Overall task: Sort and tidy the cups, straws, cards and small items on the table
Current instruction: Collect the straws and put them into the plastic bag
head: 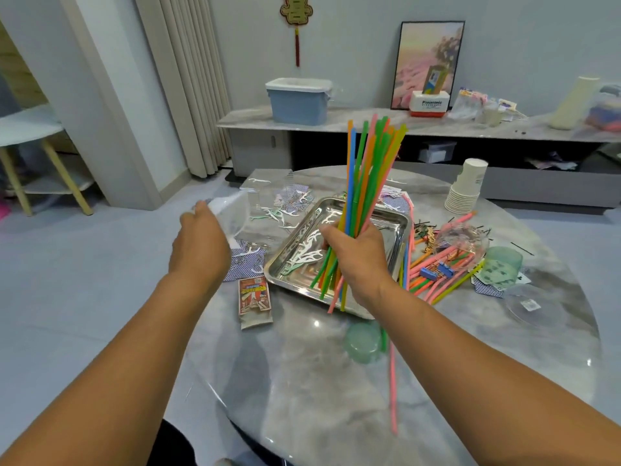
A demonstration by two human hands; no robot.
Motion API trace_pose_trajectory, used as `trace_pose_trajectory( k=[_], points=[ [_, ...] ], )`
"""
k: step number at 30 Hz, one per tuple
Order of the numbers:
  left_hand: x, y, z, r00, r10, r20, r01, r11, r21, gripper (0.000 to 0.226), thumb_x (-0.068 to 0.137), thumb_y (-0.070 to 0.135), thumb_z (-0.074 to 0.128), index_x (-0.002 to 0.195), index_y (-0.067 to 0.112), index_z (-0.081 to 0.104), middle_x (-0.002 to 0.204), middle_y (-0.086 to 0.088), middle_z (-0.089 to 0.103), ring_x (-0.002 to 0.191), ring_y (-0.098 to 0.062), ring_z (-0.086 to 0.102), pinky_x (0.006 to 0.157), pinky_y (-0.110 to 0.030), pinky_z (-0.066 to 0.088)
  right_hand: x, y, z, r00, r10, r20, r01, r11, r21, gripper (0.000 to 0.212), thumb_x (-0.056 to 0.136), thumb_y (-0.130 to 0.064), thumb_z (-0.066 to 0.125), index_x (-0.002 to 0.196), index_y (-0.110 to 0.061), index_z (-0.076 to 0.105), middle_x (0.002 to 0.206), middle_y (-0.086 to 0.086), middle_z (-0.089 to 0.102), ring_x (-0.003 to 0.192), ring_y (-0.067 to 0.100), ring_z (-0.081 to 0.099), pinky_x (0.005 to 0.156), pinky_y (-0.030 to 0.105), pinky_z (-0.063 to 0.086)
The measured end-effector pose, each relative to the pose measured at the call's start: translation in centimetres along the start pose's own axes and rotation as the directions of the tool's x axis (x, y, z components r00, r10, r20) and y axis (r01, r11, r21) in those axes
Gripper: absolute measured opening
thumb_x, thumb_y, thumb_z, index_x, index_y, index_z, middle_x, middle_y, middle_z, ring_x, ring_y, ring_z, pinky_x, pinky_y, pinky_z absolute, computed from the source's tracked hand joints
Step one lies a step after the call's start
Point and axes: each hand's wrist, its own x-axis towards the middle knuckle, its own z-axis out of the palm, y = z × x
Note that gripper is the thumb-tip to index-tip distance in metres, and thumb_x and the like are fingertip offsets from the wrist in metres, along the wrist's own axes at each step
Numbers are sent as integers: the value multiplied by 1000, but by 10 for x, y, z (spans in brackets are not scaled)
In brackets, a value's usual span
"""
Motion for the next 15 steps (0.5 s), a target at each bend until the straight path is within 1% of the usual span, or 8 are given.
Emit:
trace_pose_trajectory(
  k=[2, 4, 7, 9, 12, 13, 14, 15],
  points=[
    [-8, 23, -5, 991, 56, -120, -75, 984, -163, 59, 94, -2, 42, 148, 21, 36, 132, -4, 40, 109, -40, 54, 83, -43, 40, -1, -15, 4, 996, -31, 81, 26, 998, 60, 18, 87, -17, 78, 82, -11, 61, 67, 2, 61, 65, 15, 62, 71, 35, 58],
    [-17, 43, -4, 980, 81, -181, -130, 952, -279, 56, 97, 1, 37, 148, 23, 35, 138, 8, 34, 116, -35, 51, 83, -40, 40, -1, -29, 6, 989, -67, 133, 55, 994, 89, 20, 87, -18, 79, 83, -13, 61, 64, -2, 59, 63, 13, 60, 70, 34, 57],
    [-35, 69, 2, 946, 236, -224, -282, 938, -201, 64, 94, -4, 41, 153, 16, 30, 164, 1, 13, 129, -38, 47, 93, -44, 45, -1, -47, 10, 982, -112, 151, 98, 991, 93, 20, 87, -20, 80, 98, -9, 67, 74, 0, 64, 61, 10, 59, 65, 28, 54],
    [-44, 84, 6, 934, 290, -207, -329, 925, -188, 65, 94, -4, 42, 154, 17, 30, 167, 2, 9, 131, -37, 47, 93, -45, 46, 1, -56, 7, 983, -127, 136, 118, 990, 74, 16, 86, -21, 80, 89, -13, 67, 69, -2, 63, 59, 10, 58, 60, 26, 53],
    [-52, 102, 10, 871, 415, -262, -477, 842, -252, 61, 93, -4, 46, 151, 13, 39, 165, -5, 18, 127, -31, 50, 89, -43, 47, 10, -61, -6, 994, -96, 49, 96, 995, 4, 18, 84, -17, 78, 74, -14, 64, 60, 0, 57, 56, 16, 57, 59, 33, 52],
    [-54, 107, 10, 826, 469, -312, -552, 784, -284, 58, 93, -2, 51, 149, 11, 42, 162, -8, 25, 124, -24, 50, 90, -37, 47, 13, -63, -10, 997, -76, 16, 76, 997, 10, 15, 83, -14, 75, 74, -14, 64, 61, 2, 56, 57, 17, 56, 59, 34, 52],
    [-57, 112, 11, 787, 495, -367, -608, 720, -333, 55, 93, 4, 57, 146, 11, 45, 156, -9, 32, 119, -17, 50, 90, -25, 46, 16, -64, -14, 999, -50, -14, 51, 998, 44, 11, 83, -11, 73, 76, -12, 65, 62, 4, 55, 57, 18, 56, 58, 33, 51],
    [-62, 117, 14, 781, 464, -417, -620, 656, -431, 52, 92, 15, 65, 141, 15, 47, 146, -8, 40, 109, -12, 52, 88, -15, 44, 21, -65, -19, 999, -13, -47, 18, 994, 105, 9, 83, -9, 72, 78, -11, 65, 62, 5, 55, 56, 18, 57, 57, 30, 51]
  ],
)
